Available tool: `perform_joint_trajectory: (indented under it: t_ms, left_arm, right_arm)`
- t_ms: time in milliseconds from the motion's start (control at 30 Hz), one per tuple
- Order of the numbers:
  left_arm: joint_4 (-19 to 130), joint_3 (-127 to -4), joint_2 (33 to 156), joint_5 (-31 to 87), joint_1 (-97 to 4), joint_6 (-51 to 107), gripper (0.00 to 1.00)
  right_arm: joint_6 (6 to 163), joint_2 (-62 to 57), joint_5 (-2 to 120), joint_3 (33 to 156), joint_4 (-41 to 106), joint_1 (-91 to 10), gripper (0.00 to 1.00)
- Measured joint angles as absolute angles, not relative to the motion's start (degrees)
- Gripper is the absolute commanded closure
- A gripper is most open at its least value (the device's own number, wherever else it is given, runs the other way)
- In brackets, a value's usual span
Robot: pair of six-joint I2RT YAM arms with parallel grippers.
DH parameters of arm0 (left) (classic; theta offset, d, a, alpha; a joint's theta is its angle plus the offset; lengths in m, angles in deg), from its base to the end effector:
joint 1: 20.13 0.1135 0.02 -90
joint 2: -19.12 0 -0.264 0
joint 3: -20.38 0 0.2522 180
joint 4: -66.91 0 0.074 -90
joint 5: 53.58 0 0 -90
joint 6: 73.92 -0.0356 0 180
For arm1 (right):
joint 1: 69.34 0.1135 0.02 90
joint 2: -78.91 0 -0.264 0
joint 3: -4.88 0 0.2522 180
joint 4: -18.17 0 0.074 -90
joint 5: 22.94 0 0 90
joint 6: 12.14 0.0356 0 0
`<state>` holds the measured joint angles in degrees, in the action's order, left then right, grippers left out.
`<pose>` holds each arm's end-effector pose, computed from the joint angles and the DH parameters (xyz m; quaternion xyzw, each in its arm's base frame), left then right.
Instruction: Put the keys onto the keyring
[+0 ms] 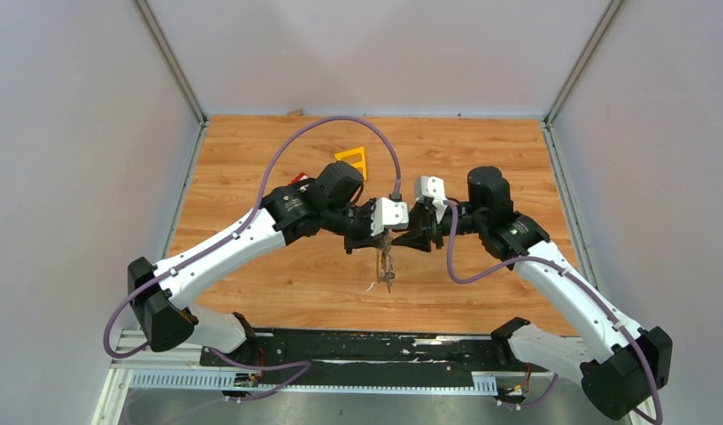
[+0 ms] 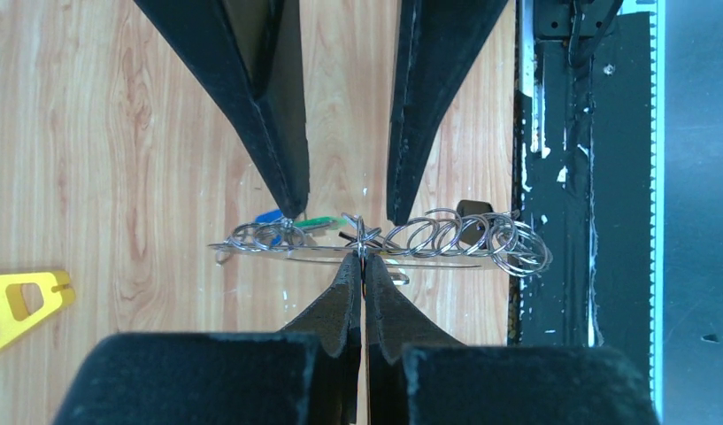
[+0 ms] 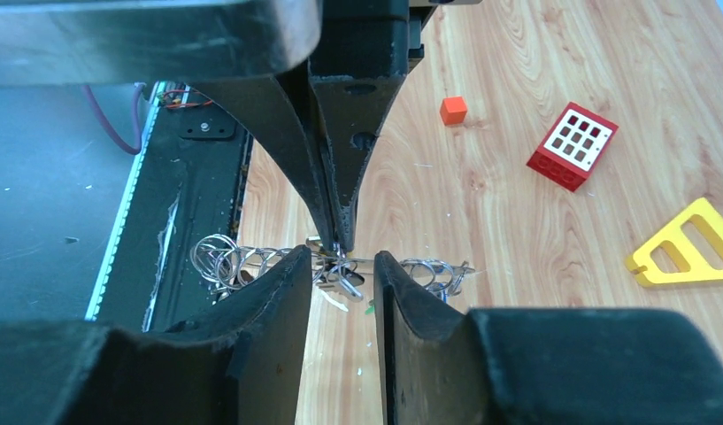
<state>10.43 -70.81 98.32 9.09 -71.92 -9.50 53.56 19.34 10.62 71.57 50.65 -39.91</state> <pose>0.1681 -0.2400 0.3512 0.6314 0.6423 -0.2974 0.3167 0.1781 0.1345 0.3323 -0.5620 0.5500 0.4203 0.4527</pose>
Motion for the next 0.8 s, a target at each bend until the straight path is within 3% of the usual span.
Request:
perform_joint_trajectory:
  t_ms: [800]
  left_arm:
    - [13.97,-69.47,96.83,9.33,-72.29,-3.77,1.00]
  right_arm:
    - [56.84,15.82,6.44,71.39,47.55,-39.91,0.75]
